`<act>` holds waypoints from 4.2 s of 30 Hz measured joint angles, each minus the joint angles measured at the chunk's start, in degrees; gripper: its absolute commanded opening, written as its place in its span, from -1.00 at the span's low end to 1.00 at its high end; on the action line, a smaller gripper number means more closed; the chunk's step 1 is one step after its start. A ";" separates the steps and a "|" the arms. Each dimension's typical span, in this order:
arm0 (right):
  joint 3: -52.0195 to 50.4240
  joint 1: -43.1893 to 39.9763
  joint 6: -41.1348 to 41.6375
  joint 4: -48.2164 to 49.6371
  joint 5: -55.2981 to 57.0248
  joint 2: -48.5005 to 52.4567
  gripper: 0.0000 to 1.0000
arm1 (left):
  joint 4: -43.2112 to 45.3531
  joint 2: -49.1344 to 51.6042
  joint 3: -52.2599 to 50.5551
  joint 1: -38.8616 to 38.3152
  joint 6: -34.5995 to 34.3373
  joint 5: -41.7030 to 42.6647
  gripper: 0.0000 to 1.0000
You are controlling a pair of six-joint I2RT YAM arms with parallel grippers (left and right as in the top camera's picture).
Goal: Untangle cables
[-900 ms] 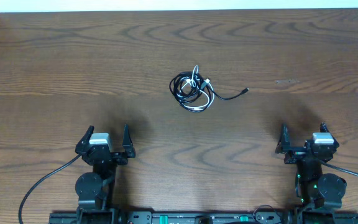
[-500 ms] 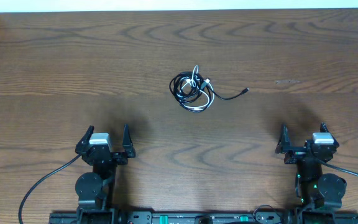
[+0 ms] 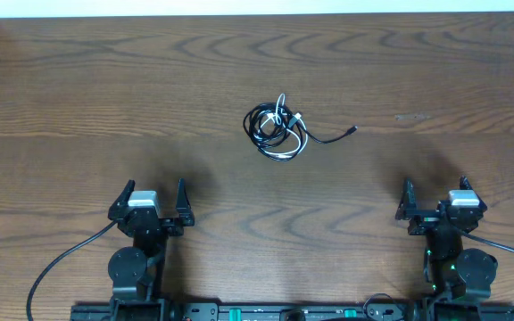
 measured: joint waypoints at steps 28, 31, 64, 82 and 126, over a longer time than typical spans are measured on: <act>3.28 -0.04 27.67 33.05 -28.33 0.33 0.98 | 8.07 0.81 14.19 -0.04 -7.69 26.01 0.95; 11.52 -0.17 25.94 24.28 -28.52 0.70 0.99 | -6.47 2.54 26.14 -0.07 -6.56 24.90 0.95; 70.84 25.66 17.77 -47.41 -24.55 88.04 0.99 | -74.14 89.59 82.44 -0.26 -6.93 30.25 0.95; 93.09 28.50 27.02 -30.49 -11.19 114.40 0.72 | -70.69 103.91 81.40 -0.26 -9.01 26.05 0.96; 95.60 28.70 29.53 -21.16 -24.22 83.14 -0.97 | -67.73 103.91 80.56 -14.08 -9.03 25.94 0.93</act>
